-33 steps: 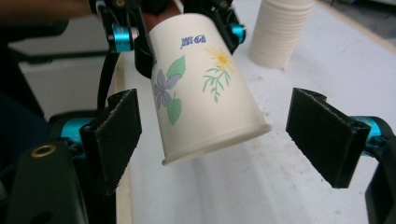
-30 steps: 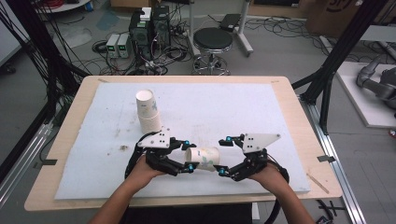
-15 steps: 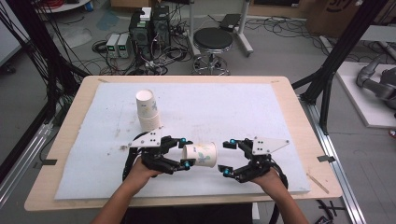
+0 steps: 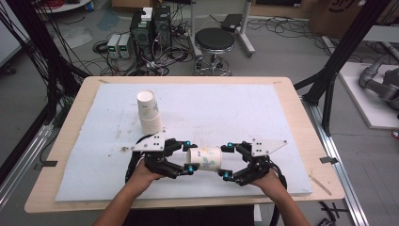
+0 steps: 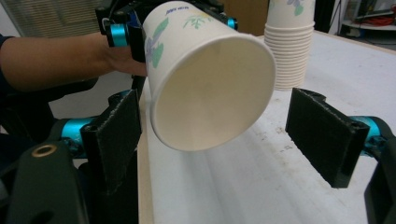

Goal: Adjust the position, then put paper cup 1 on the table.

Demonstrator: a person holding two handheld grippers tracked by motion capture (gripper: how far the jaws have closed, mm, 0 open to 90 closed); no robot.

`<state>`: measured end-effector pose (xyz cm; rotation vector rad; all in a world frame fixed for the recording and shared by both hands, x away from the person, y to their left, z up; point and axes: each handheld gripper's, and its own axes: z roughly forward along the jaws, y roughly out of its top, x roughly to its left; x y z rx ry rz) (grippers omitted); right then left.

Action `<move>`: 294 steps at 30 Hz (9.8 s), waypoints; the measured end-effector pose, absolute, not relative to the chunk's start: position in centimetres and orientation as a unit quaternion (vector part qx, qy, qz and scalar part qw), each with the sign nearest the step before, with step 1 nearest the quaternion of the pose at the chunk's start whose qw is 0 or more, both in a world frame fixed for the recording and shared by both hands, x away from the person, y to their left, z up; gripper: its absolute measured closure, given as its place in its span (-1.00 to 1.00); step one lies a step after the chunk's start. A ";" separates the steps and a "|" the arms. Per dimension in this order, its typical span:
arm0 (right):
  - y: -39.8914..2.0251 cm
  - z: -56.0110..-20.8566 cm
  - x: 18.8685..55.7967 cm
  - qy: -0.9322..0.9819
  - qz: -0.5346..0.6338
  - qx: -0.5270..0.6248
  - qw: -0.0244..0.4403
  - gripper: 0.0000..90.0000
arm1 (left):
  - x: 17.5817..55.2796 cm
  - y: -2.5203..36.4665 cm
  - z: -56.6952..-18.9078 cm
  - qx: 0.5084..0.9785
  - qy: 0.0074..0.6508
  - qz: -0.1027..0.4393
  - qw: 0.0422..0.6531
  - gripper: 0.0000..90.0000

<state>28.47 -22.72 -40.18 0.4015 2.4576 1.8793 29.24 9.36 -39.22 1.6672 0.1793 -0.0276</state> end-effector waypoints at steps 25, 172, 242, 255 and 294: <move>-22.6 -40.5 28.8 0.767 0.630 0.114 -0.024 -0.30 | 29.2 8.9 -39.7 0.734 0.071 -0.027 0.675 -0.20; -29.1 -40.1 29.7 0.775 0.541 0.270 0.185 -0.47 | 29.7 15.1 -43.0 0.727 0.182 0.125 0.650 -0.24; -29.2 -40.5 29.6 0.782 0.530 0.272 0.183 -0.47 | 30.3 29.2 -45.1 0.716 0.469 0.290 0.429 -0.25; -29.2 -40.5 29.5 0.783 0.530 0.270 0.180 -0.47 | 29.8 29.8 -45.1 0.685 0.501 0.280 0.449 -0.55; -30.1 -40.8 29.7 0.787 0.493 0.309 0.205 -0.51 | 26.8 23.3 -40.9 0.650 0.315 0.243 0.648 -0.65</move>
